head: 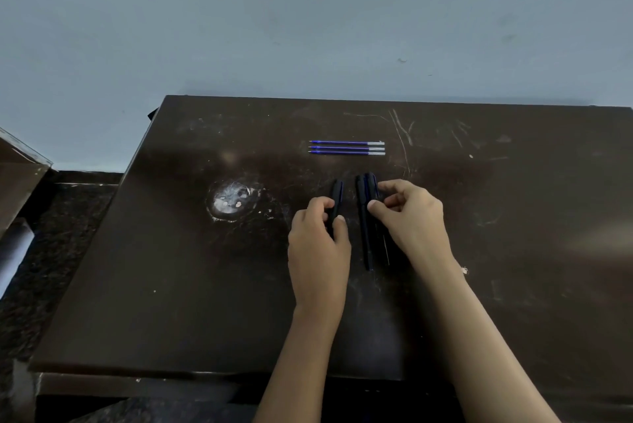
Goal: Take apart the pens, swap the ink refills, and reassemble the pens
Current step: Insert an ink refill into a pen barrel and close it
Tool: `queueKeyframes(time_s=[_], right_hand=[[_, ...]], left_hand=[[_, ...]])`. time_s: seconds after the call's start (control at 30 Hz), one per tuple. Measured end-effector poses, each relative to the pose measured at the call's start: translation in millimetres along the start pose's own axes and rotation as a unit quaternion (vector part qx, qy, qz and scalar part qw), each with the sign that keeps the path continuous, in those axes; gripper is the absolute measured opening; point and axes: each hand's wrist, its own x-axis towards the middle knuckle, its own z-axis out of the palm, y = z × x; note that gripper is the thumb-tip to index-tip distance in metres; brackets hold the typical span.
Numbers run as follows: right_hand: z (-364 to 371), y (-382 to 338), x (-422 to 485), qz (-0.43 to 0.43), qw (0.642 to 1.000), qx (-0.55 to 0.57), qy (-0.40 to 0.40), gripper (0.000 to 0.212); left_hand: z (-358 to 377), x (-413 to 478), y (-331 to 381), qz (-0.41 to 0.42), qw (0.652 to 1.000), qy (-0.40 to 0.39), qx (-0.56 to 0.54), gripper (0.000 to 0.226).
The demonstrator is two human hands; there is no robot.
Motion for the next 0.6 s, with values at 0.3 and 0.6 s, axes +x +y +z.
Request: queueKeyframes(time_s=[0.3,0.6], right_hand=[[10.4,-1.8,-2.5,-0.024,1.000,-0.019,0.002,0.042],[7.9,-2.5,-5.5,-0.022,0.999,-0.031,-0.004,0.042]], left_hand=[[5.4,1.1,4.2,0.008,0.999,-0.024,0.046,0.029],[6.0,3.0,1.8,0.018,0.996,-0.062,0.058,0.038]])
